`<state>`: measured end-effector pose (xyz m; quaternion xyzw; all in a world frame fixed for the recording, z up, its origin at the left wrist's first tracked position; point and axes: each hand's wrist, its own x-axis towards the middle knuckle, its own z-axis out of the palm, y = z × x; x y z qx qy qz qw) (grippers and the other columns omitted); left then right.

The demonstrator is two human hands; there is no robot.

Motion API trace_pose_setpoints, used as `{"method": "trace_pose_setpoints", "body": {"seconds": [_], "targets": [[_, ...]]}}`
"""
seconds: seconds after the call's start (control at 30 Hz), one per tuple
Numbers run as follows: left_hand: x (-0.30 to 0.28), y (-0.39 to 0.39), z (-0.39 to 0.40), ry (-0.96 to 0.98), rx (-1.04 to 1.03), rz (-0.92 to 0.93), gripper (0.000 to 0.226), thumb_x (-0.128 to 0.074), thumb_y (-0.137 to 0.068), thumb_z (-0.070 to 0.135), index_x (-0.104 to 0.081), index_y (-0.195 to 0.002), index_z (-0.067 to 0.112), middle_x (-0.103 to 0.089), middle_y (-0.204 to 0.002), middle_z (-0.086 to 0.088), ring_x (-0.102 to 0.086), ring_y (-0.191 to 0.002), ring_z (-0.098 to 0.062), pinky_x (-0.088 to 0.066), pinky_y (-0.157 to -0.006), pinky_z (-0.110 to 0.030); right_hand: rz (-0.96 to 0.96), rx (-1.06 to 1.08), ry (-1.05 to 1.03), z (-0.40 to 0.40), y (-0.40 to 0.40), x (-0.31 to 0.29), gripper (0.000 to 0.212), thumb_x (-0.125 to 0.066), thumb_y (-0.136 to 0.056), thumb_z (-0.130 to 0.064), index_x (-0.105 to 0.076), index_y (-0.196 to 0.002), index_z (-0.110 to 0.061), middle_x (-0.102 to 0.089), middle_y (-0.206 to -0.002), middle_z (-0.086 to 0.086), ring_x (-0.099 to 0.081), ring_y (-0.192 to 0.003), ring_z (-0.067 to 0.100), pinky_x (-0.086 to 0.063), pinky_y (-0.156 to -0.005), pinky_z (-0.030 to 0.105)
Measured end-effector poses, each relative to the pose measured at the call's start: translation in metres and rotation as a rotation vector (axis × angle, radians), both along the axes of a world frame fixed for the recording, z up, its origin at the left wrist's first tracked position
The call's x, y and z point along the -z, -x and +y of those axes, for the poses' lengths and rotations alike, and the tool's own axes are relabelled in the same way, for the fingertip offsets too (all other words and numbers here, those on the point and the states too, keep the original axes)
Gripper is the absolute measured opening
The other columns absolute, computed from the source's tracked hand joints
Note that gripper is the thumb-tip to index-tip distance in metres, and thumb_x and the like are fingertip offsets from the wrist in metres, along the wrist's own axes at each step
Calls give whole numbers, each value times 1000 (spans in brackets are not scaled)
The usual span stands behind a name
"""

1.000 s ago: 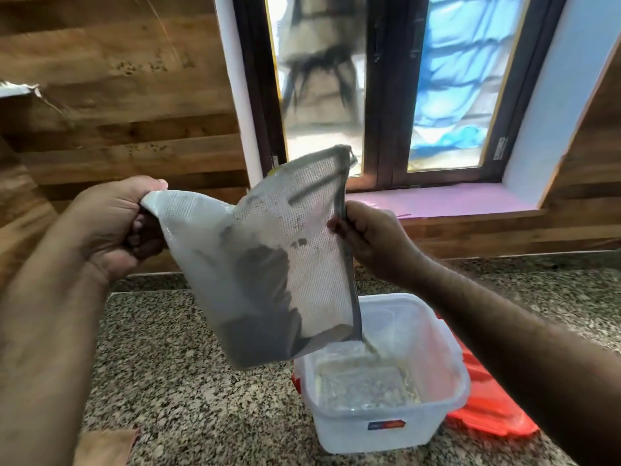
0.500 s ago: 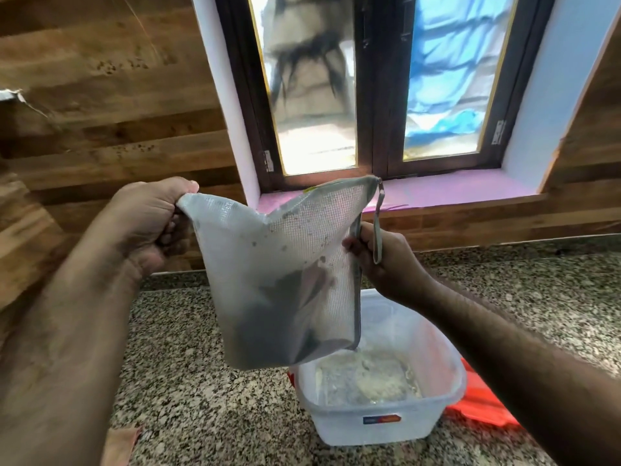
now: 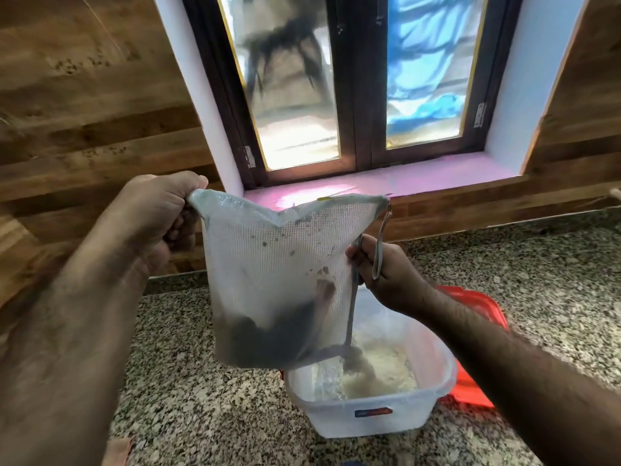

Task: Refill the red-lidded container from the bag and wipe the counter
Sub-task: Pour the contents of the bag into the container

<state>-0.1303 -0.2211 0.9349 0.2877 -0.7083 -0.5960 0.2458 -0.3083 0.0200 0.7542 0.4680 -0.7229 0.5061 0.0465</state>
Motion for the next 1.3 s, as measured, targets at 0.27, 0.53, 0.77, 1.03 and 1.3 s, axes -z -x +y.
{"method": "trace_pose_setpoints", "body": {"seconds": [0.27,0.53,0.77,1.03,1.3], "targets": [[-1,13,18,60,8,-57,60,-62,-99,18,-49,-41,16,-31,-39,2,-22,-32,-12,-22,-40,-17,-71,20,-59,14,-1,13,19,-50,-114,-24,-63,-101,-23,-69,-87,-32,-67,-76,-2,-46,-69,9],[-2,34,32,198,-13,-179,44,-66,-98,25,-56,-57,12,-40,-43,-1,-27,-33,-12,-24,-46,-24,-268,-21,-96,32,6,32,23,-50,-114,-10,-64,-96,-16,-70,-83,-11,-67,-77,-3,-50,-72,12],[2,56,47,319,-35,-259,36,-67,-98,22,-58,-65,10,-44,-47,-1,-31,-39,-14,-27,-44,-26,-340,13,-179,45,12,51,25,-54,-109,-6,-69,-101,-24,-76,-98,0,-72,-90,17,-53,-75,19],[1,77,61,558,-8,-268,40,-65,-92,13,-46,-57,9,-36,-54,-3,-27,-45,-16,-23,-46,-28,-395,25,-132,68,24,30,18,-78,-95,-13,-76,-112,-17,-81,-106,-1,-77,-99,13,-62,-88,34],[1,90,76,762,34,-356,37,-61,-90,13,-48,-56,7,-38,-56,-5,-32,-53,-18,-24,-51,-30,-653,-53,-392,127,47,-5,92,-93,-72,10,-52,-147,-27,-67,-134,9,-74,-115,26,-65,-90,38]]}}
